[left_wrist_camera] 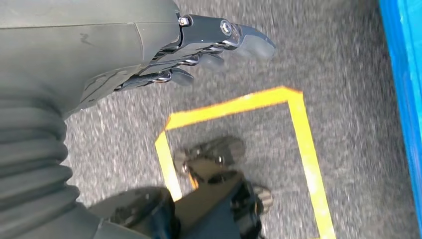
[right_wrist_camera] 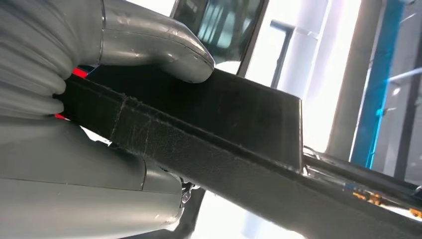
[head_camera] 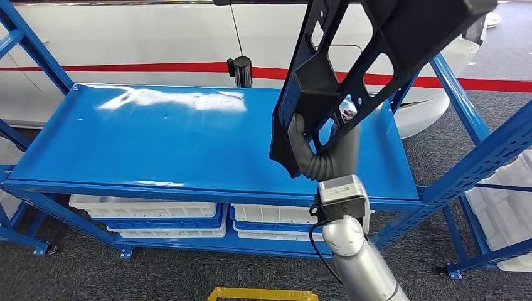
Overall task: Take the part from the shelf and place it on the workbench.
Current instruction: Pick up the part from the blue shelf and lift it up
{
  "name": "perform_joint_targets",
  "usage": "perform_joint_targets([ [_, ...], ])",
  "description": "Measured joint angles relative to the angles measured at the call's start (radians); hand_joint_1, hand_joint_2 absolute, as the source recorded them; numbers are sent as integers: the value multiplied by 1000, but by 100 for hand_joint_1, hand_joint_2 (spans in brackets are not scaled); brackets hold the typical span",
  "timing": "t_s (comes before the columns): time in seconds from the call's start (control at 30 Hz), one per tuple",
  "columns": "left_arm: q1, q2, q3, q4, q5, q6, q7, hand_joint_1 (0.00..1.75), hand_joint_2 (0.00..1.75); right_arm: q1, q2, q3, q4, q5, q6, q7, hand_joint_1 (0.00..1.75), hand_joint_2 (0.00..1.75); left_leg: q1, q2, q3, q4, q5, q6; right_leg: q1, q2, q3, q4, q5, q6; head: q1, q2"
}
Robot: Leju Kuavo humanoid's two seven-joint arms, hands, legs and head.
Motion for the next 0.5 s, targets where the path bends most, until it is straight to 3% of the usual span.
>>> perform_joint_targets([
  [0.17,0,1,21,0,21,3,9,0,175,38,-34,0,-50,-86,60,-2,175,175,0,0,0,0,-1,0,0,0,0,0,0,0,0,0],
  [0.5,2,1,43,0,26,6,16,0,175,90,-50,0,-91,-105,63,-7,175,175,0,0,0,0,-1,0,0,0,0,0,0,0,0,0],
])
